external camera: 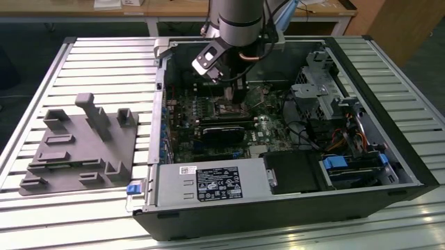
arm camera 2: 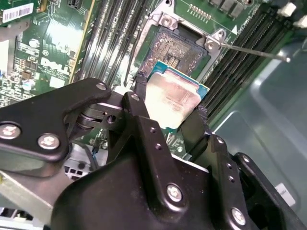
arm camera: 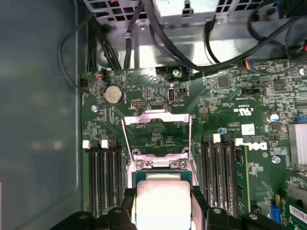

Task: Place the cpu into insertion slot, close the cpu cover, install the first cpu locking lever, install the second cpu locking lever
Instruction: 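Place the cpu into insertion slot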

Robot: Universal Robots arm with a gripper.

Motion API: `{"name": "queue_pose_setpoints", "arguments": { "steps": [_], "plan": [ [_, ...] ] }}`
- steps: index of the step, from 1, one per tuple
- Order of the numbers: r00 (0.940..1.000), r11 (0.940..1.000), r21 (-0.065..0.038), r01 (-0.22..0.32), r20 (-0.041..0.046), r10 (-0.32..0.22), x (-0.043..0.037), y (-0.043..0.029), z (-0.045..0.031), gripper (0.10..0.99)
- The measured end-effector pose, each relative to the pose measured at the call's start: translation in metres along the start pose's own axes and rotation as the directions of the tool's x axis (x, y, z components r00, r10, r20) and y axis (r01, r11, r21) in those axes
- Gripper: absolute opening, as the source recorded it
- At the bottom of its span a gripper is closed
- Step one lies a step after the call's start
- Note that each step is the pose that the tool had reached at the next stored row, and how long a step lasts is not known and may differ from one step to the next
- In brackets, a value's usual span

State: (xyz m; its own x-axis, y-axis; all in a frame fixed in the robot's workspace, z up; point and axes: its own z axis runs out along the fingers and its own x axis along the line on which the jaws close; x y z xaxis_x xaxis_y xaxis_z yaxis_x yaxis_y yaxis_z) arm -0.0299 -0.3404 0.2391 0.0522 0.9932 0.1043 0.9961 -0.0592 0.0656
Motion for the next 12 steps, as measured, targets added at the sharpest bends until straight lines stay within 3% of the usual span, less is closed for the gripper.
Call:
{"name": "queue_pose_setpoints", "arguments": {
  "steps": [5,12],
  "plan": [
    [0.9991,0.999,0.004,0.043,-0.0011,-0.043,-0.0009,-0.0007,0.0082,0.537],
    [0.9982,0.9986,0.005,0.053,0.0269,-0.053,-0.0017,-0.0016,0.0154,0.537]
  ]
}}
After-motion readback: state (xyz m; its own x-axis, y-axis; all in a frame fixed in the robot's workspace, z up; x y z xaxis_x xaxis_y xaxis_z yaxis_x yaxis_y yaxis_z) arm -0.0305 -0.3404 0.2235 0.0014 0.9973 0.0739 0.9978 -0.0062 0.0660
